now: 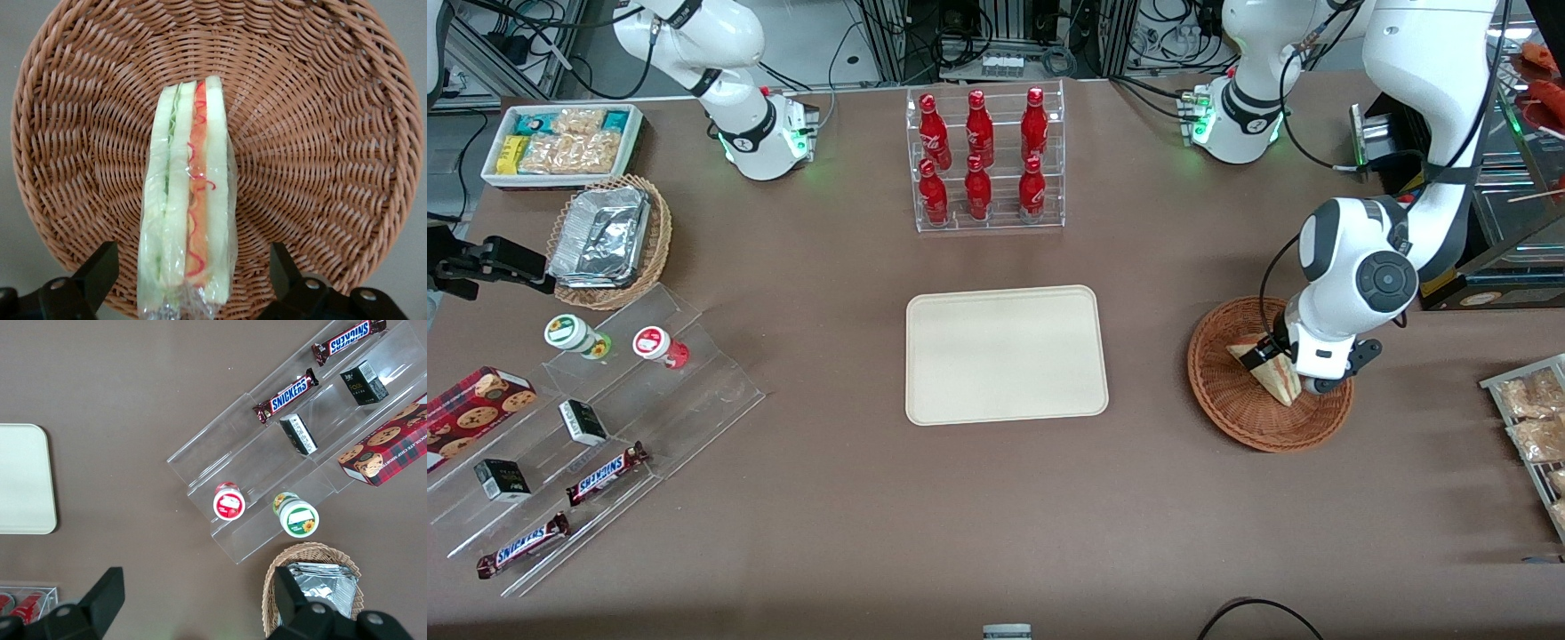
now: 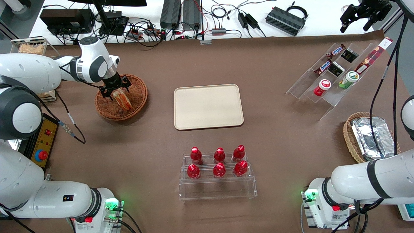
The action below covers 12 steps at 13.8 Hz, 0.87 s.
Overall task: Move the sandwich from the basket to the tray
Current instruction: 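Lower the left gripper and close it on the wrapped sandwich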
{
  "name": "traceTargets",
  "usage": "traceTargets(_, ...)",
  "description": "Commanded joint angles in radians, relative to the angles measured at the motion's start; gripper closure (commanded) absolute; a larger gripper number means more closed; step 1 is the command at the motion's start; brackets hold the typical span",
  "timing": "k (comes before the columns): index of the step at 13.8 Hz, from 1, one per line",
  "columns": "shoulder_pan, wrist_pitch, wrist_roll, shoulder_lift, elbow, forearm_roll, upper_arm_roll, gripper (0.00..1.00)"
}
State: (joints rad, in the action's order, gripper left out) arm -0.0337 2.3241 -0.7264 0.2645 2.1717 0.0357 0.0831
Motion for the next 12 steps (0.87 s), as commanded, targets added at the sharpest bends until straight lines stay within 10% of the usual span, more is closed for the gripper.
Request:
traceTargets(1, 0.005, 0.034, -0.024, 0.013, 0.008, 0.023, 0.001, 0.38)
traceTargets(4, 0.006, 0.028, -0.024, 0.009, 0.019, 0.023, 0.001, 1.0)
traceTargets(12, -0.044, -0.251, -0.01, -0.051, -0.126, 0.021, 0.029, 1.0)
